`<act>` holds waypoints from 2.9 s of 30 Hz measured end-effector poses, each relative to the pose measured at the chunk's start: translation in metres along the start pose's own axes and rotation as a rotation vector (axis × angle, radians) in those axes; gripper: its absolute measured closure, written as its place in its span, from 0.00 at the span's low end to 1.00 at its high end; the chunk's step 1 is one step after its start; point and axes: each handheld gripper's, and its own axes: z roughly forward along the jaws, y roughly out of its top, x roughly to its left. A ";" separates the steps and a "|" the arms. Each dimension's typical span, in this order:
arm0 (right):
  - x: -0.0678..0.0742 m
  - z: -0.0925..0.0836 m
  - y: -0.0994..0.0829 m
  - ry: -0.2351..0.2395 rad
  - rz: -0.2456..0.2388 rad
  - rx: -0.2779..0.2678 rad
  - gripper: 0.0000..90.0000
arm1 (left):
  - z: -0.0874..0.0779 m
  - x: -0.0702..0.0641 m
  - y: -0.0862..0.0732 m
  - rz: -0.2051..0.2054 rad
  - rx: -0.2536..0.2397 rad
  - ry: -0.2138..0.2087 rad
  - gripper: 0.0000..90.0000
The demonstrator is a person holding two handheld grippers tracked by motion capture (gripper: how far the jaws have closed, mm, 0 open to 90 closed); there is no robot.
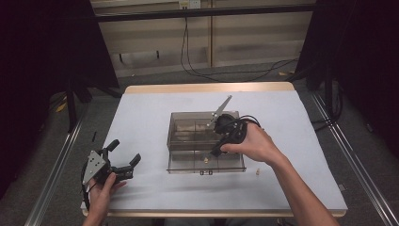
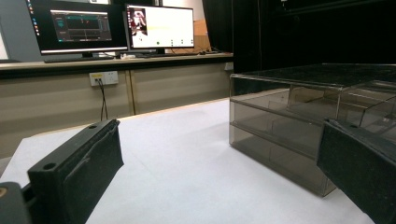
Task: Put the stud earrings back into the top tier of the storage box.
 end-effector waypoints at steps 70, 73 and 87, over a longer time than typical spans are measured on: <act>-0.052 0.019 -0.143 -0.048 0.263 0.204 0.89 | 0.000 0.000 0.000 -0.001 0.004 -0.008 0.01; -0.053 0.025 -0.141 -0.041 0.249 0.223 0.89 | 0.000 0.000 0.000 -0.003 0.001 -0.007 0.00; -0.050 0.030 -0.142 -0.063 0.256 0.261 0.95 | 0.000 0.000 0.000 -0.003 0.000 -0.001 0.01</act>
